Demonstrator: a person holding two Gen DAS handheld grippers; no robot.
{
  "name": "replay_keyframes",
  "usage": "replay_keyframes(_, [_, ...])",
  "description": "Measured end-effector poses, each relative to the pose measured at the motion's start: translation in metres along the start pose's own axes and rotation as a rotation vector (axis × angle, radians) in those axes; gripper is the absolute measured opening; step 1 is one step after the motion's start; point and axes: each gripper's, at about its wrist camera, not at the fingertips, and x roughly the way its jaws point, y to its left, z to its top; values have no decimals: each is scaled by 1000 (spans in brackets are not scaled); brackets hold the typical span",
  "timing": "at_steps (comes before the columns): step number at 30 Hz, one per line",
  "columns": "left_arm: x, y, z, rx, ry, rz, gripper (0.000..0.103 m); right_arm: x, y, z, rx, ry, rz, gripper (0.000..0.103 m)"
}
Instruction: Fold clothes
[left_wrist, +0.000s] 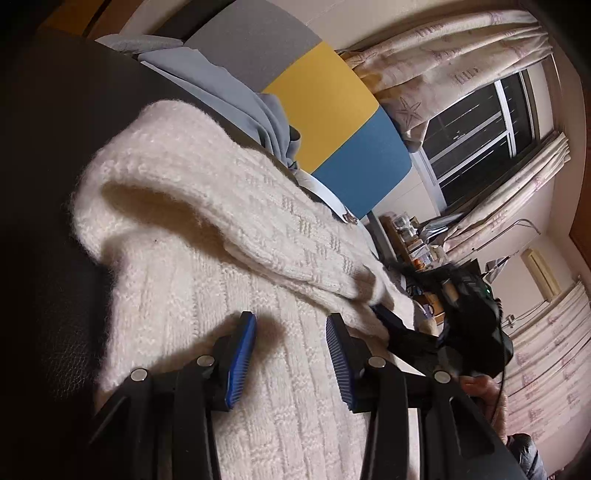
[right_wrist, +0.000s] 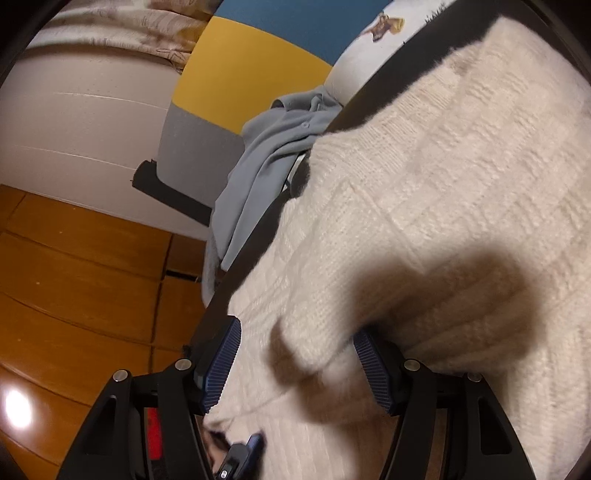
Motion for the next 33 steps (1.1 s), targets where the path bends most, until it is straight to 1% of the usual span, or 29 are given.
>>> replay_keyframes(2, [-2,3,0,-17,1,-19,38,6,9,3,-52,-4,-75,50])
replay_keyframes(3, [-3,6,1,-37,5,-33,38,6,14,4,-82,3,-101,39])
replay_keyframes(4, [-5,10,4,-65,7,-46,38,7,18,6,-112,10,-128,34])
replay_keyframes(7, [-13,21,11,-143,-11,-61,38,8,32,9,-203,31,-202,34])
replay_keyframes(10, [-22,25,23,-134,-53,-9,40,3,52,15,-303,34,-213,34])
replay_keyframes(12, [-23,33,34,-149,-68,17,41,-4,67,19,-376,18,-210,34])
replay_keyframes(15, [-23,44,44,-188,-78,34,41,-19,85,24,-453,-17,-214,34])
replay_keyframes(17, [-27,44,47,-187,-98,44,41,-29,97,28,-504,-41,-216,34])
replay_keyframes(19, [-23,40,45,-163,-84,57,43,-41,99,34,-528,-68,-235,34])
replay_keyframes(21, [-19,35,42,-138,-68,71,43,-50,85,43,-492,-71,-245,34])
replay_keyframes(22, [-16,33,41,-125,-60,77,43,-54,73,46,-445,-54,-219,35])
replay_keyframes(23, [-12,30,39,-120,-49,85,43,-57,58,48,-387,-33,-165,35])
replay_keyframes(26, [-9,27,32,-79,-61,110,43,-55,14,41,-206,40,-2,35])
replay_keyframes(29, [-9,26,30,-69,-69,111,43,-41,-10,27,-74,113,89,40])
replay_keyframes(30, [-9,27,30,-70,-72,108,43,-36,-15,24,-43,128,104,43])
replay_keyframes(32, [-9,27,29,-72,-77,102,43,-24,-17,19,-23,130,85,57])
replay_keyframes(33, [-9,28,29,-73,-80,99,43,-18,-16,17,-10,133,67,66])
